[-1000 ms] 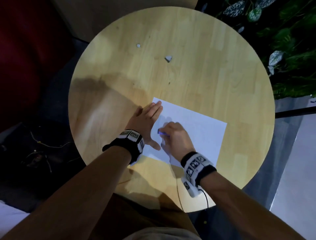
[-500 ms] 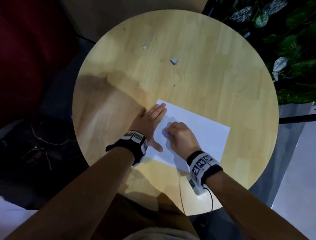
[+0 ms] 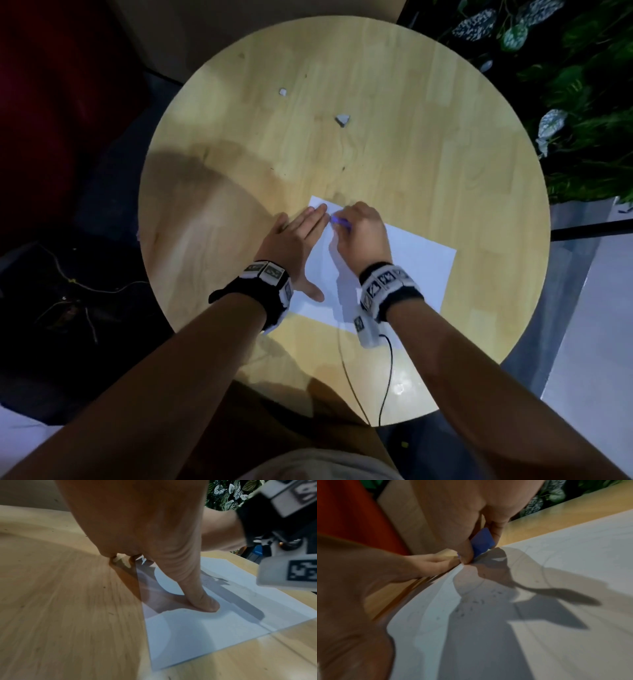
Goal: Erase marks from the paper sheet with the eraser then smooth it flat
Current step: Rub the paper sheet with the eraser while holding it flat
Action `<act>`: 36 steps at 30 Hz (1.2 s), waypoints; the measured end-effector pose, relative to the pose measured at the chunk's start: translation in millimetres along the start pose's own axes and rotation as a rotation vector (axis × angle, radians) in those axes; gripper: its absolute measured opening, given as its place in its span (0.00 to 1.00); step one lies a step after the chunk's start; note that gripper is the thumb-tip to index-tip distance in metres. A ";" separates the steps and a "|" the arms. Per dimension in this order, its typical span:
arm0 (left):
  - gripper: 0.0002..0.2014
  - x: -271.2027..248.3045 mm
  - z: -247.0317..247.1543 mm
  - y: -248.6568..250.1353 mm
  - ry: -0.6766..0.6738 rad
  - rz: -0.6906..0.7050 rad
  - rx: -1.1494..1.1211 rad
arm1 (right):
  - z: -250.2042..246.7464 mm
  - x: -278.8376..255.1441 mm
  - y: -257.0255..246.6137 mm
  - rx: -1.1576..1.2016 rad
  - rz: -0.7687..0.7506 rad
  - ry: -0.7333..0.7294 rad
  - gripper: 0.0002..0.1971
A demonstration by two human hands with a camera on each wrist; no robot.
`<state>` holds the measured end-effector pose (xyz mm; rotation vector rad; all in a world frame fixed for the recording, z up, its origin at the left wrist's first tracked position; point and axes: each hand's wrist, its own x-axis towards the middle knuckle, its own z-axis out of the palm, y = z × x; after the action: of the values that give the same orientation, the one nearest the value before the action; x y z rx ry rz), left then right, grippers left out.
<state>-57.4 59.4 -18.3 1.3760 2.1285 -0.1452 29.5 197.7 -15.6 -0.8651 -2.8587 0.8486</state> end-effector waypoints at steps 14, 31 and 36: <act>0.73 -3.0 4.7 0.1 0.066 -0.007 -0.038 | 9.1 -19.8 -6.3 0.039 0.015 0.039 0.06; 0.73 -19.6 28.8 6.4 0.116 -0.137 -0.134 | 2.1 -54.0 -17.8 0.037 -0.213 -0.197 0.07; 0.73 -19.8 28.3 9.7 0.105 -0.160 -0.089 | 10.4 7.1 -17.1 0.003 -0.040 0.017 0.07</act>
<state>-31.5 36.9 -28.8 1.1857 2.3029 -0.0413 12.9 184.4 -16.5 -0.8084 -2.8489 0.8368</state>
